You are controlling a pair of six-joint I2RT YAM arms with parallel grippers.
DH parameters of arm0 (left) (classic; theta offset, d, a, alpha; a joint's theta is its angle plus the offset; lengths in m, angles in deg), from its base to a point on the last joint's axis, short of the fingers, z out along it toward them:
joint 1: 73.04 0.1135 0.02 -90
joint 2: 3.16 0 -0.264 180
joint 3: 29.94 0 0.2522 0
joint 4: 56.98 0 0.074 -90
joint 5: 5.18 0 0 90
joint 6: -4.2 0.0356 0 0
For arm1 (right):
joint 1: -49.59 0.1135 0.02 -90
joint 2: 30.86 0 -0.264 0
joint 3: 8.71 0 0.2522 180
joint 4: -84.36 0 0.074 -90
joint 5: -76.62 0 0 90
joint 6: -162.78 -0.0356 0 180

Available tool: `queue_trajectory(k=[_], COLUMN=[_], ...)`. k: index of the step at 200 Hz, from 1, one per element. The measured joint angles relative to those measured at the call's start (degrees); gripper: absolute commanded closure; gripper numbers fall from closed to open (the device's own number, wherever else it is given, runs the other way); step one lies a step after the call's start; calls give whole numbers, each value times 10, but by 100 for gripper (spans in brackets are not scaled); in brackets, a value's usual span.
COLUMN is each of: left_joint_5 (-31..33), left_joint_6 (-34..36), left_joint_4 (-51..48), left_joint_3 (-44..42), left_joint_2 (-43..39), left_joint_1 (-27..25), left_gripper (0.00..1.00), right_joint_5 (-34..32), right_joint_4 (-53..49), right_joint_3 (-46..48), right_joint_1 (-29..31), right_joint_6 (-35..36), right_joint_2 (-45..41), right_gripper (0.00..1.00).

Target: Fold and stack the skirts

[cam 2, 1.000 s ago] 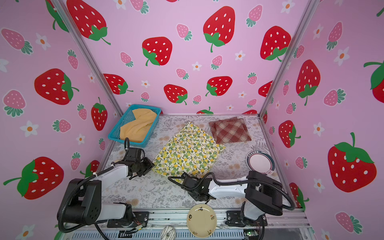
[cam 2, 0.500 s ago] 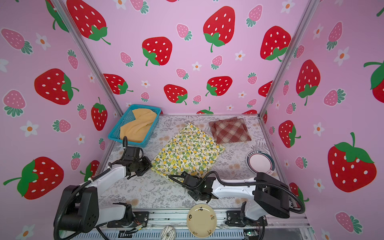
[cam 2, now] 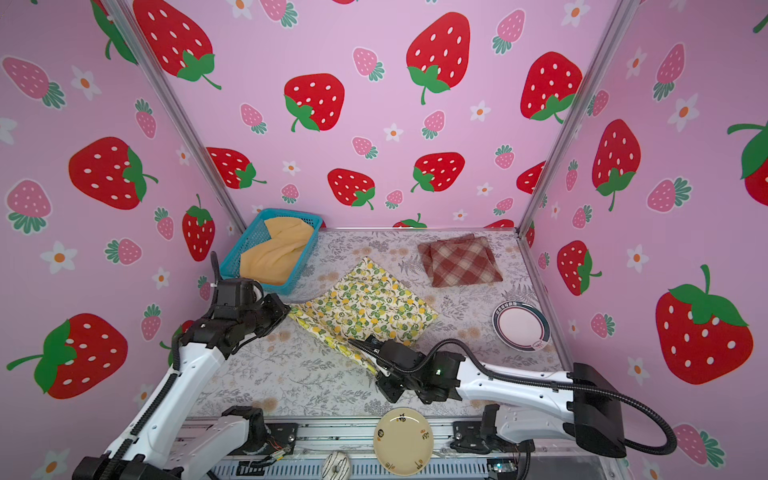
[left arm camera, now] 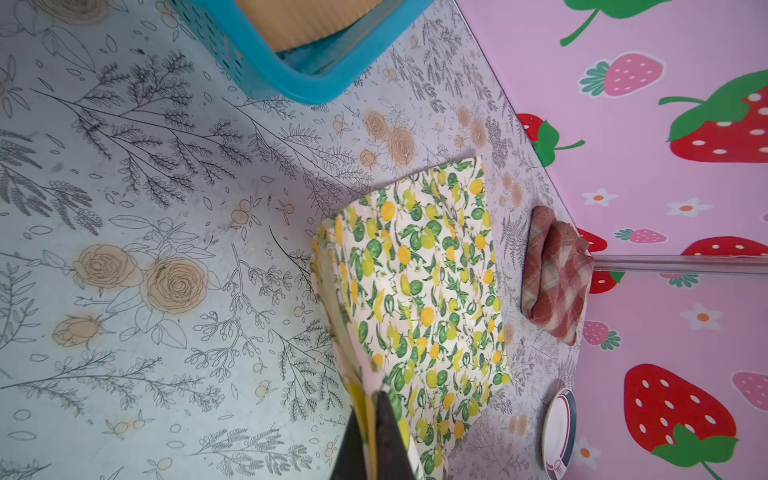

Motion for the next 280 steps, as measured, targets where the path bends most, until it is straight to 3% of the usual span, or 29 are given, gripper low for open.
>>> queue_trajectory(k=[28, 61, 151, 204, 280], left_joint_5=[-4, -1, 11, 25, 37], left_joint_6=[-8, -13, -18, -29, -31], left_joint_4=[-15, 8, 75, 85, 90], left_joint_3=[50, 129, 308, 359, 425], left_joint_2=[1, 97, 430, 548, 638], left_joint_1=[-7, -50, -90, -93, -96], left_gripper=[100, 100, 100, 100, 100], right_joint_5=[30, 60, 139, 151, 148], right_joint_4=[-5, -23, 16, 34, 61], right_joint_3=[0, -9, -27, -55, -89], right_joint_1=[-47, -134, -318, -369, -409], right_joint_6=[-16, -15, 38, 72, 99], right_joint_2=[-53, -63, 82, 178, 250], right_gripper=[100, 100, 100, 100, 100])
